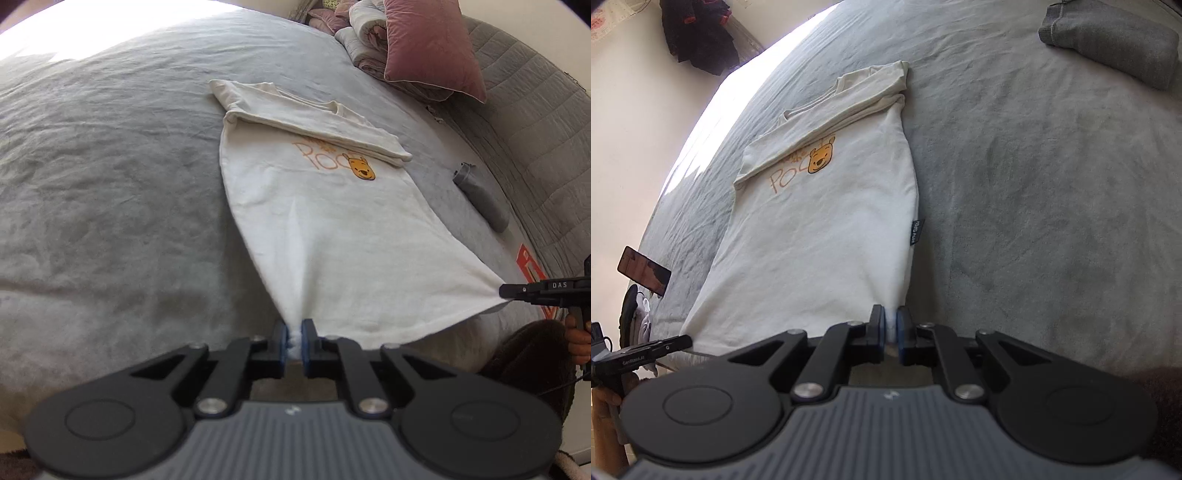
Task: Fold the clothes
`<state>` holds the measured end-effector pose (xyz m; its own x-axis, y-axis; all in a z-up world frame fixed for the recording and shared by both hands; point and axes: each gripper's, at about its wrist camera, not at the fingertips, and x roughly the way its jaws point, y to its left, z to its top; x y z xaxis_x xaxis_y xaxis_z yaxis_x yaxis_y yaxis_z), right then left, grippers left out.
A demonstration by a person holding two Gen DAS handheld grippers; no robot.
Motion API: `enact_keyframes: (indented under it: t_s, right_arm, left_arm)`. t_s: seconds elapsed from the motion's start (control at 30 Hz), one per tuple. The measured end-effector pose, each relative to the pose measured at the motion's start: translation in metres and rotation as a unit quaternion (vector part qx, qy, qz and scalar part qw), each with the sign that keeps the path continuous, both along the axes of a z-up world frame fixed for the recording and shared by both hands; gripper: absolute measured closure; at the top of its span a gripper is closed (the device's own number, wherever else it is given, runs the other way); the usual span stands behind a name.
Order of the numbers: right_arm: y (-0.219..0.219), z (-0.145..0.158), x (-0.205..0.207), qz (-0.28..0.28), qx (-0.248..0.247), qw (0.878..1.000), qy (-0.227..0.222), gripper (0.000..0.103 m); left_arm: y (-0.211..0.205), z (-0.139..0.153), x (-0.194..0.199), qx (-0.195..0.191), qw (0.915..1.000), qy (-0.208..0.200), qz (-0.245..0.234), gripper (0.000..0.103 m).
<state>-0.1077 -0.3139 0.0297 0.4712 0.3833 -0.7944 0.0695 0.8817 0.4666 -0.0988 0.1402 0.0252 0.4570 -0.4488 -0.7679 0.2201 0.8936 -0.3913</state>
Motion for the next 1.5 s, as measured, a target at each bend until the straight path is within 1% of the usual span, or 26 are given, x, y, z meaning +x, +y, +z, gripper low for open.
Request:
enact_keyframes:
  t_s: [0.1,0.17,0.3,0.37,0.4,0.43,0.47,0.5,0.53,0.57,0.63,0.7,0.77,0.8,0.83,0.87,0.9,0.97,1.07,1.13,1.27,1.33,1.4,1.5]
  right_arm:
    - [-0.001,0.008,0.002,0.004,-0.013,1.0,-0.003,0.094]
    - [0.001,0.004,0.003,0.006,-0.02,1.0,0.003,0.094]
    - [0.0,-0.008,0.003,0.002,-0.024,1.0,0.013,0.094]
    - [-0.001,-0.014,0.002,0.001,-0.026,0.999,0.018,0.088]
    - [-0.001,-0.017,0.002,0.0,-0.027,0.999,0.02,0.087]
    - [-0.001,-0.02,0.002,-0.001,-0.029,0.999,0.023,0.085]
    - [-0.001,-0.023,0.002,-0.002,-0.03,0.999,0.025,0.081]
    - [-0.002,-0.026,0.002,-0.003,-0.031,0.999,0.028,0.079]
    - [-0.002,-0.029,0.002,-0.004,-0.032,0.999,0.03,0.073]
    - [-0.002,-0.032,0.001,-0.004,-0.033,0.999,0.033,0.066]
    - [-0.003,-0.038,0.001,-0.006,-0.035,0.999,0.038,0.061]
    - [-0.002,-0.045,0.002,-0.007,-0.021,0.999,0.046,0.061]
    - [0.004,-0.053,0.004,0.002,-0.008,0.998,0.057,0.062]
    - [0.007,-0.055,0.004,0.008,-0.008,0.998,0.06,0.063]
    - [0.009,-0.055,0.005,0.012,-0.009,0.998,0.061,0.071]
    - [0.01,-0.054,0.006,0.015,-0.01,0.998,0.062,0.082]
    - [0.011,-0.054,0.007,0.018,-0.01,0.998,0.064,0.085]
    - [0.008,-0.053,0.008,0.017,0.0,0.998,0.066,0.093]
    - [-0.001,-0.046,0.005,0.008,0.028,0.998,0.06,0.094]
    - [-0.006,-0.038,0.005,0.003,0.046,0.998,0.051,0.094]
    - [-0.013,-0.019,0.012,-0.007,0.076,0.997,0.029,0.094]
    - [-0.014,-0.01,0.019,-0.013,0.084,0.996,0.014,0.094]
    - [-0.014,-0.002,0.028,-0.018,0.087,0.996,0.0,0.094]
    - [-0.015,0.003,0.045,-0.028,0.093,0.995,-0.017,0.094]
  left_arm:
    - [0.003,0.003,-0.002,0.003,1.0,0.003,0.0,0.096]
    - [-0.001,-0.008,-0.001,0.022,0.9996,0.02,-0.001,0.096]
    - [-0.014,-0.038,0.007,0.068,0.9962,0.052,-0.012,0.096]
    - [-0.017,-0.048,0.01,0.078,0.9949,0.061,-0.015,0.092]
    - [-0.013,-0.048,0.012,0.069,0.9955,0.063,-0.01,0.092]
    - [-0.009,-0.046,0.012,0.056,0.9963,0.066,-0.007,0.087]
    - [-0.004,-0.044,0.012,0.042,0.9968,0.068,-0.004,0.077]
    - [0.002,-0.043,0.012,0.027,0.9972,0.07,0.001,0.071]
    - [0.006,-0.043,0.013,0.018,0.9972,0.073,0.004,0.067]
    - [0.01,-0.044,0.013,0.009,0.997,0.076,0.007,0.067]
    - [0.012,-0.049,0.014,-0.005,0.9963,0.084,0.014,0.066]
    - [0.005,-0.053,0.015,-0.009,0.9962,0.086,0.014,0.067]
    - [-0.001,-0.053,0.015,-0.01,0.9965,0.083,-0.002,0.068]
    - [-0.003,-0.053,0.014,-0.011,0.9963,0.084,-0.012,0.069]
    - [-0.004,-0.054,0.015,-0.012,0.9959,0.088,-0.02,0.076]
    - [-0.004,-0.055,0.015,-0.011,0.9955,0.091,-0.023,0.085]
    - [-0.004,-0.056,0.016,-0.01,0.9952,0.094,-0.026,0.087]
    - [0.0,-0.056,0.017,-0.027,0.9942,0.1,-0.029,0.095]
    - [0.007,-0.051,0.015,-0.067,0.9925,0.097,-0.033,0.096]
    - [0.015,-0.045,0.015,-0.103,0.9899,0.093,-0.03,0.096]
    - [0.031,-0.035,0.022,-0.179,0.9801,0.085,-0.002,0.096]
    - [0.038,-0.031,0.028,-0.208,0.9751,0.076,0.017,0.096]
    - [0.041,-0.028,0.037,-0.217,0.9732,0.066,0.039,0.096]
    - [0.042,-0.027,0.053,-0.22,0.9716,0.064,0.061,0.096]
